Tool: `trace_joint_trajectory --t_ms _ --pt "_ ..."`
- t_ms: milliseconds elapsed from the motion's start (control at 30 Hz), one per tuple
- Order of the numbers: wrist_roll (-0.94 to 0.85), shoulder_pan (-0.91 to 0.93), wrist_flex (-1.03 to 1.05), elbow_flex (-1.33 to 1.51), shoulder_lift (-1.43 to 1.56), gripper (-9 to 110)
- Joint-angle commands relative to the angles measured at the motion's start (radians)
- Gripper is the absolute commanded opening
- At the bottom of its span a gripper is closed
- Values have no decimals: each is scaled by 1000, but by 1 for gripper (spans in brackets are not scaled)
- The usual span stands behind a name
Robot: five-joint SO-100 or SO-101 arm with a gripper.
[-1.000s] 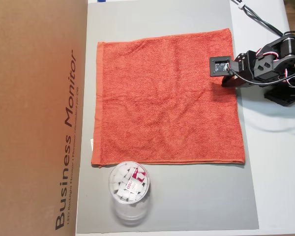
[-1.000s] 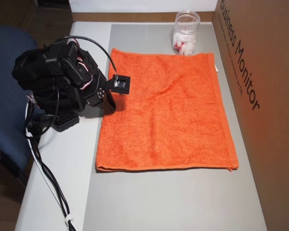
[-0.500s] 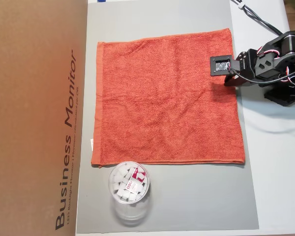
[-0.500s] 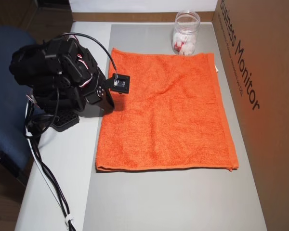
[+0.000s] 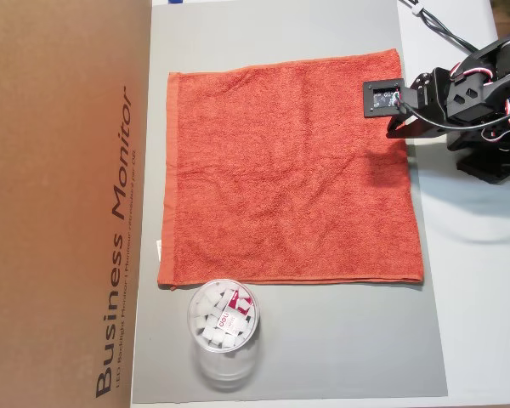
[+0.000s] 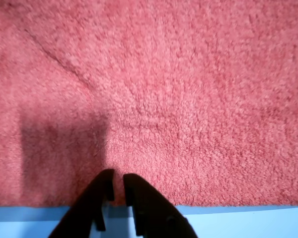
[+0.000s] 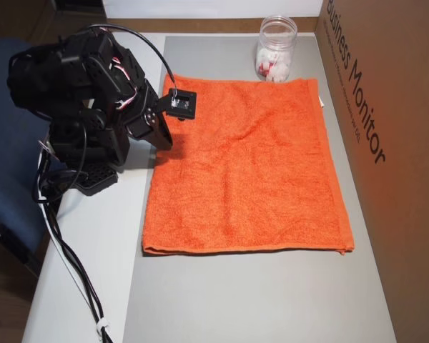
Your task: Fold the blanket.
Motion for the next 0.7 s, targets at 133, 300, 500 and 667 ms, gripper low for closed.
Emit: trace_joint_trajectory --t_ms 133,300,500,667 --pt "-9 -17 14 -195 -135 0" --pt "-9 -80 15 -295 -198 0" --pt "-12 -146 15 -367 -233 0" --pt "-170 -156 17 -387 -241 0"
